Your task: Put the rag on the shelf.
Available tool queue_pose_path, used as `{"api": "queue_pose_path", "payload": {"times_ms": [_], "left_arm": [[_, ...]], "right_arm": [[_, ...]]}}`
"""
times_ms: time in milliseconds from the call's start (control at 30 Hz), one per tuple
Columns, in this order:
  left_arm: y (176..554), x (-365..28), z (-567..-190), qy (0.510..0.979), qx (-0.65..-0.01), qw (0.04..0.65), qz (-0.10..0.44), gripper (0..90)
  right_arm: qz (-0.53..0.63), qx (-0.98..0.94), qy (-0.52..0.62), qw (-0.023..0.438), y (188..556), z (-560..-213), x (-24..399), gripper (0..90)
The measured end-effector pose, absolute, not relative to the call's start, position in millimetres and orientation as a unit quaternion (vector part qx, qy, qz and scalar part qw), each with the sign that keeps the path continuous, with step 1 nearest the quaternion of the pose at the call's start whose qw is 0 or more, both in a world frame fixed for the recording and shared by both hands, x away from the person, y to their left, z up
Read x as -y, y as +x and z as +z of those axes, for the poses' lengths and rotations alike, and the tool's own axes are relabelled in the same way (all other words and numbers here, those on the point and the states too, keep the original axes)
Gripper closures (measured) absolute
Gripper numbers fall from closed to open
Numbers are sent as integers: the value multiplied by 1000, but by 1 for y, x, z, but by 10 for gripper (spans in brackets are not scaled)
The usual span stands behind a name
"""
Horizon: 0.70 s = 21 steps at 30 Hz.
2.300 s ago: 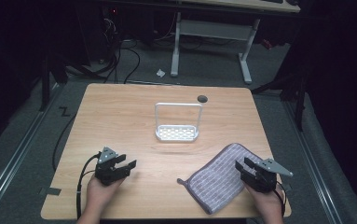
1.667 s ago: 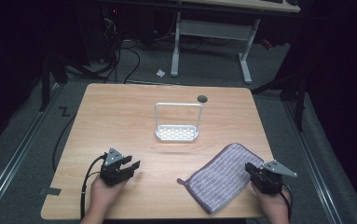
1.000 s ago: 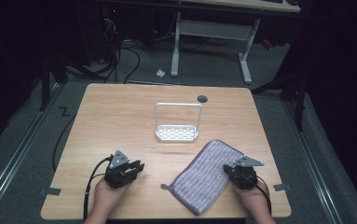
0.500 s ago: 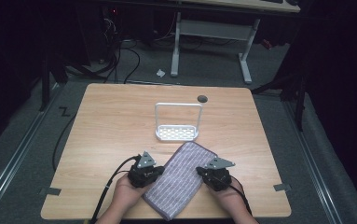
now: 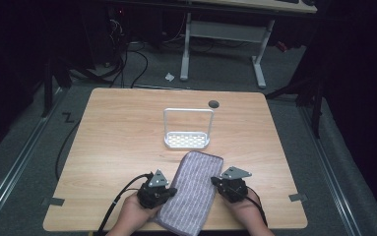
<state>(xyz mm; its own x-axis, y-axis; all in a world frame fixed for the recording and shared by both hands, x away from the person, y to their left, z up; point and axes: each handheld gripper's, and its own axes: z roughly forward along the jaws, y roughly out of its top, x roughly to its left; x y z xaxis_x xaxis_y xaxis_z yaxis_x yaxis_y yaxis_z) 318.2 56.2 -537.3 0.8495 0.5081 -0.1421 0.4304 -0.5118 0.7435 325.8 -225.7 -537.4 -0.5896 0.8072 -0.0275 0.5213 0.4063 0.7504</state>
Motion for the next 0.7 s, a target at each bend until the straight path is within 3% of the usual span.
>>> {"api": "queue_pose_path", "payload": {"times_ms": [267, 400, 600, 700], "left_arm": [[289, -52, -538, 878, -243, 412, 16, 895], [282, -58, -541, 863, -256, 433, -43, 861], [302, -76, -532, 828, -304, 471, 6, 776], [319, -81, -530, 812, -340, 471, 58, 674]], "right_arm": [[371, -819, 393, 192, 336, -539, 217, 900], [378, -824, 380, 182, 330, -540, 214, 895], [390, -823, 370, 186, 319, -536, 214, 808], [400, -813, 377, 190, 314, -532, 221, 776]]}}
